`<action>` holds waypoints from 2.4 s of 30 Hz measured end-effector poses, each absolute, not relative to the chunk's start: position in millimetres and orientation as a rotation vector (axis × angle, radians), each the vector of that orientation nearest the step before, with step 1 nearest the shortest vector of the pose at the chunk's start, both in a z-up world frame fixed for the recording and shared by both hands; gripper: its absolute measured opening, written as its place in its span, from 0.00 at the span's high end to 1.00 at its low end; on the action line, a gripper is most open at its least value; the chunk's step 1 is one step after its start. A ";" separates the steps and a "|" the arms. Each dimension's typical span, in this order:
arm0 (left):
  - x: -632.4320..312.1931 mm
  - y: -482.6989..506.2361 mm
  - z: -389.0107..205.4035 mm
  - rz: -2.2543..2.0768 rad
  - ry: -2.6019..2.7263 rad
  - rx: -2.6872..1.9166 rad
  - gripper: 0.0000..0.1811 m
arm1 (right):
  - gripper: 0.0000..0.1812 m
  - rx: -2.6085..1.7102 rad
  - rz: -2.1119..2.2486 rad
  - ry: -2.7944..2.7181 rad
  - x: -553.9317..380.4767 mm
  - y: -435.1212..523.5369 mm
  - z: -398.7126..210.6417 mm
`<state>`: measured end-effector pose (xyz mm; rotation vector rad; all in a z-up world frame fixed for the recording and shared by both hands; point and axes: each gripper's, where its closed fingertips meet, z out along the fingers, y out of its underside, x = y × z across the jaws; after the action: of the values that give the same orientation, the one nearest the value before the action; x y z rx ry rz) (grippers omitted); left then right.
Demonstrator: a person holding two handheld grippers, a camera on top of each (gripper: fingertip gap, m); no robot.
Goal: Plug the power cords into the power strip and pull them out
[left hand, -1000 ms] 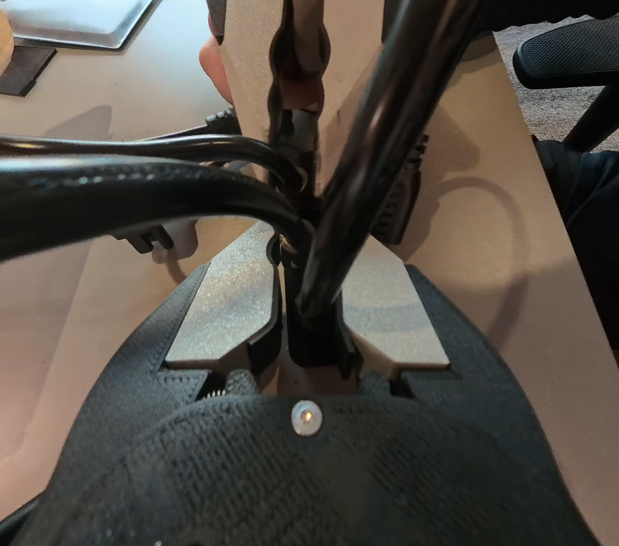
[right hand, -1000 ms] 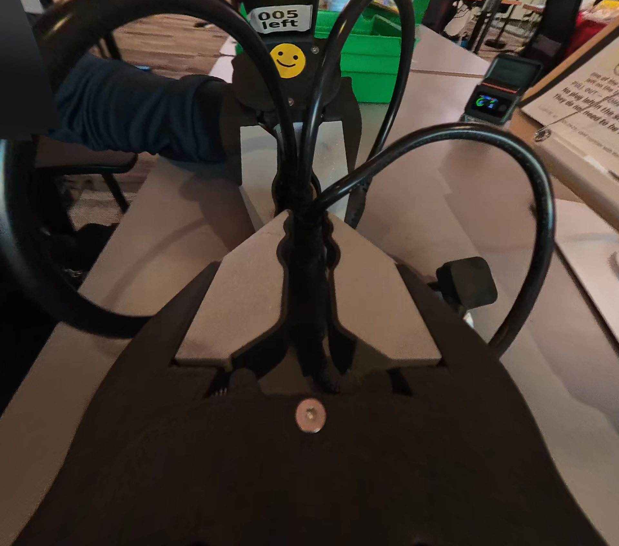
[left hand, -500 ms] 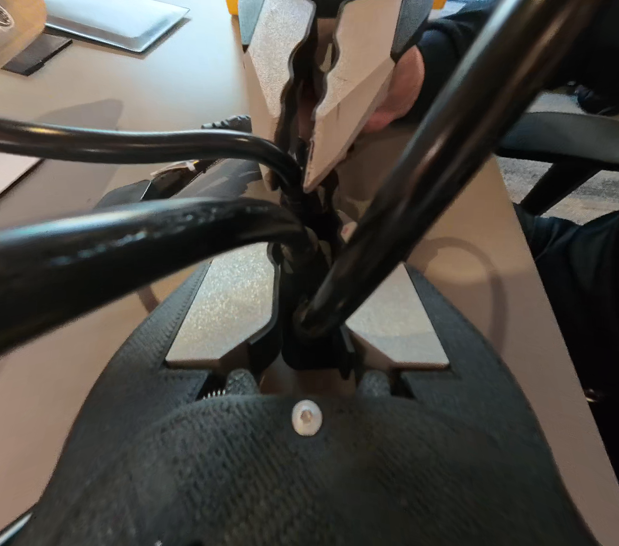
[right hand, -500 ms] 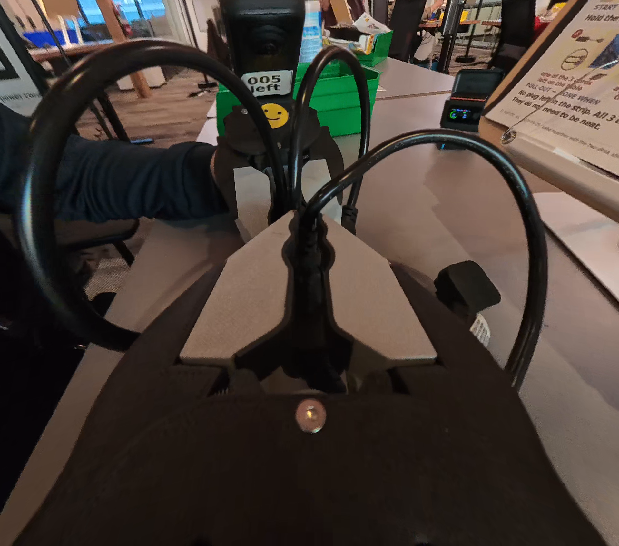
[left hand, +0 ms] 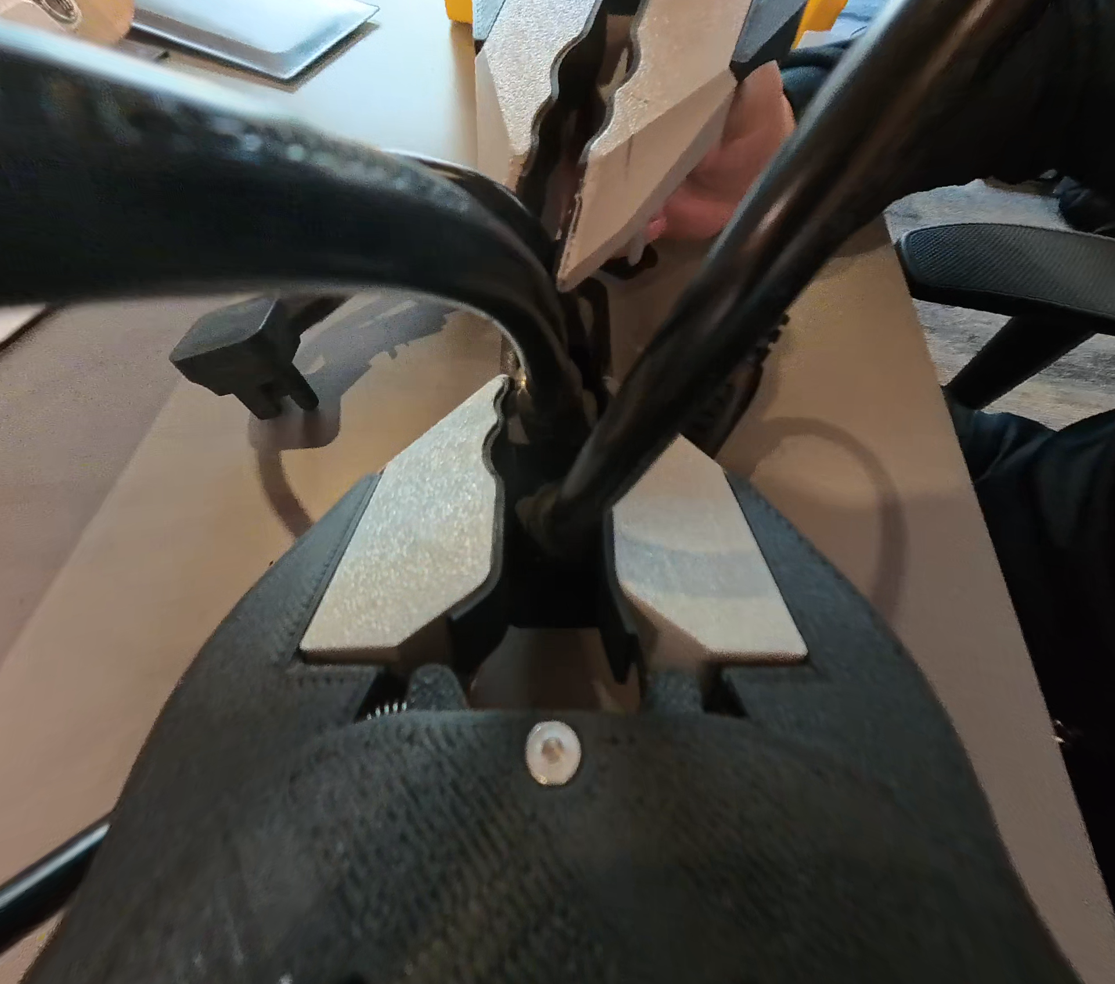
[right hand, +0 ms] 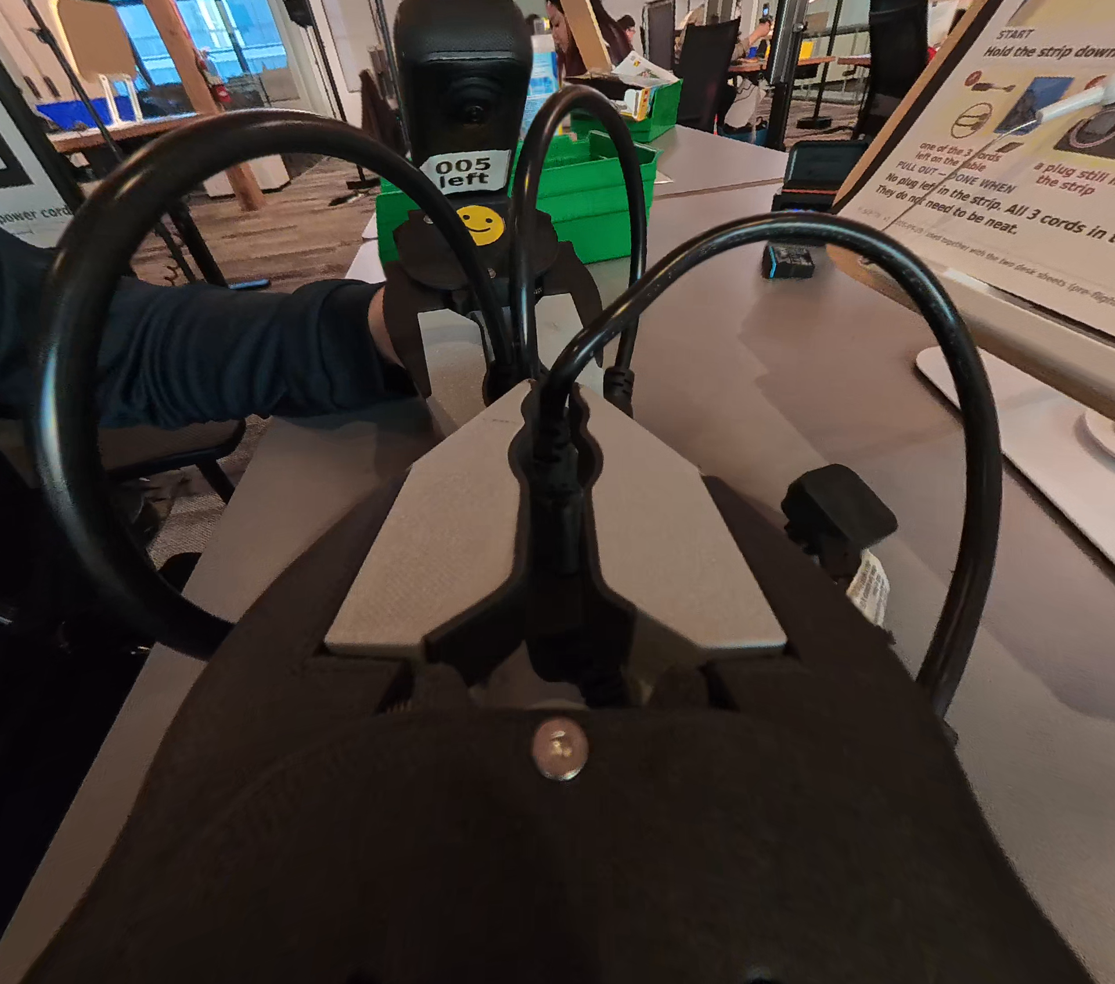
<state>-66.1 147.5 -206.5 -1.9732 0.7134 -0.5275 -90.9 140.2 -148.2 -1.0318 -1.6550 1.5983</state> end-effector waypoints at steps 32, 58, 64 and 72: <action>-68.3 151.2 -224.9 -0.382 0.769 -2.057 0.86 | 0.84 -1.005 1.362 -1.772 -77.0 146.2 -137.0; -76.5 139.4 -228.3 -0.284 0.758 -2.213 0.84 | 0.96 -0.963 1.161 -1.784 -96.9 134.8 -159.7; -76.9 142.9 -228.3 -0.281 0.738 -2.263 0.84 | 0.98 -1.077 1.368 -1.737 -102.8 134.9 -155.8; -67.7 153.1 -226.4 -0.305 0.729 -2.249 0.83 | 0.98 -1.213 1.819 -1.471 -104.7 146.9 -139.3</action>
<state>-67.7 153.1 -226.4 -2.2492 0.7288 -0.3054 -104.7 146.9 -139.3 -1.2125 -1.4709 1.8188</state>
